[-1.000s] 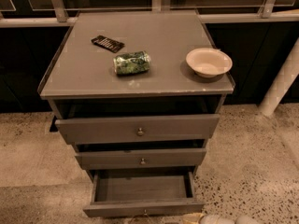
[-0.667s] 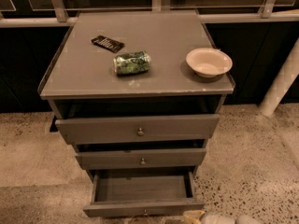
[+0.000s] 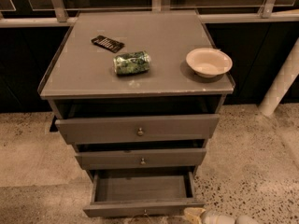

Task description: Close bottom drawer

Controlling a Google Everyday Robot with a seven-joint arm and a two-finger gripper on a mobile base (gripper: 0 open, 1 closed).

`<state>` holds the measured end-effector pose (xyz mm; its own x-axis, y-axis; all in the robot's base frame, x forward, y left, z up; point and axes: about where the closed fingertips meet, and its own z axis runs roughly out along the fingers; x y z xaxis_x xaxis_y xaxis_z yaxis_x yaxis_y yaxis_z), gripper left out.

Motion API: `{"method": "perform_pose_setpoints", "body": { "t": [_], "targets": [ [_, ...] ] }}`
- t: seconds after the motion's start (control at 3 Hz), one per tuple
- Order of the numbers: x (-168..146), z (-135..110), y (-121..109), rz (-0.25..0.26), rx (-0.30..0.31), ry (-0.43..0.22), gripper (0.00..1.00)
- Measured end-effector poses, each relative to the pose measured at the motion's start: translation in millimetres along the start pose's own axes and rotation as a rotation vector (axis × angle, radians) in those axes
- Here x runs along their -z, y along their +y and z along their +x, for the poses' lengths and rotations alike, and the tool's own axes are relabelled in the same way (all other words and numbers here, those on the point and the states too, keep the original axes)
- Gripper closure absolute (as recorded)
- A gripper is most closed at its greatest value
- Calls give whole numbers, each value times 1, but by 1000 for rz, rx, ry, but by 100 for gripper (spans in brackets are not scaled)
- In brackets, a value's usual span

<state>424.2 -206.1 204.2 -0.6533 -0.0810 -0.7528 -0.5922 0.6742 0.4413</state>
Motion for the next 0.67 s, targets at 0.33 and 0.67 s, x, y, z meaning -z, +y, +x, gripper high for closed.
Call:
{"method": "perform_pose_setpoints", "body": {
  "t": [0.33,0.67],
  "targets": [
    [-12,7,-6,-6,-13,1,100],
    [-25,10,-18,-1,-28,-6,100]
  ]
}}
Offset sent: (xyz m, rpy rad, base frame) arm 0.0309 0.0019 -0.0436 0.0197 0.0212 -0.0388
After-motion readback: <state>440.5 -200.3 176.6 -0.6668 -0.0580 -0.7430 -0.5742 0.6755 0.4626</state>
